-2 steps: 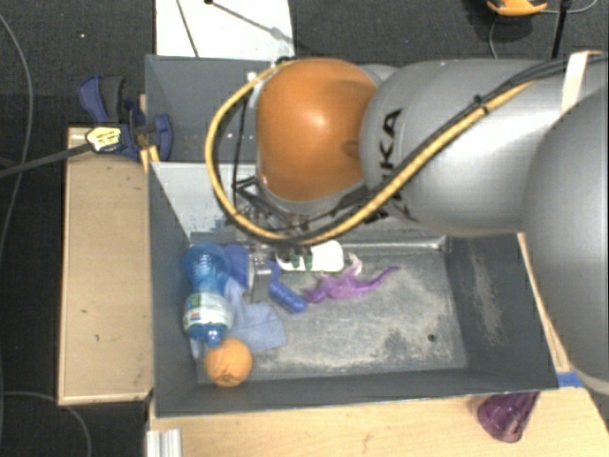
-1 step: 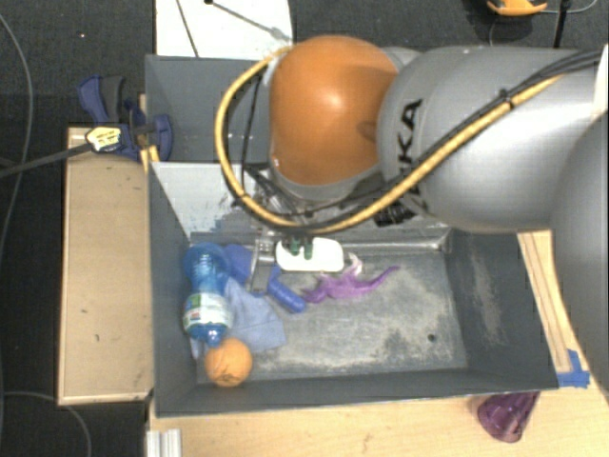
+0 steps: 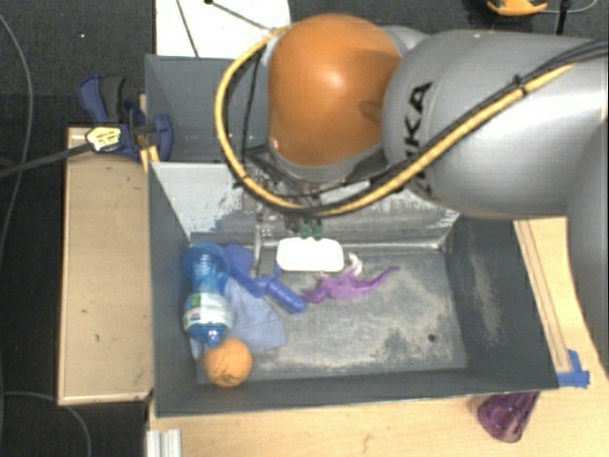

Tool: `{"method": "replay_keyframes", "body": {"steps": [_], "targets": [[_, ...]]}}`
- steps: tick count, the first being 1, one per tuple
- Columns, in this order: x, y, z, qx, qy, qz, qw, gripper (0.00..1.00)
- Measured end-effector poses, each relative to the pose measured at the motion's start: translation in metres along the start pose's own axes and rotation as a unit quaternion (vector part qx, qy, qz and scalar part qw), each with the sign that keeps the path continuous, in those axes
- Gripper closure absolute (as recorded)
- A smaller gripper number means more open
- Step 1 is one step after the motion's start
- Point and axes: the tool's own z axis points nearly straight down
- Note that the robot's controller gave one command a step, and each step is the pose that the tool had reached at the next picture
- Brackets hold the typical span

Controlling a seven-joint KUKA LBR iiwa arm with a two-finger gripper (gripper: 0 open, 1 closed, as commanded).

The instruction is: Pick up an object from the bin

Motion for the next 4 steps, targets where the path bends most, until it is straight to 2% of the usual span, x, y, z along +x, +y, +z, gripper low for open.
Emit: {"method": "replay_keyframes", "body": {"steps": [1, 2, 3, 4], "targets": [[-0.003, -0.018, 0.005, 0.002, 0.006, -0.02, 0.9998, 0.0], [-0.005, -0.023, -0.018, 0.001, 0.0036, 0.119, 0.9929, 0.0], [0.004, -0.057, 0.006, 0.001, 0.0024, 0.065, 0.9979, 0.0], [0.003, -0.086, 0.033, 0.001, 0.0031, -0.046, 0.9989, 0.0]]}}
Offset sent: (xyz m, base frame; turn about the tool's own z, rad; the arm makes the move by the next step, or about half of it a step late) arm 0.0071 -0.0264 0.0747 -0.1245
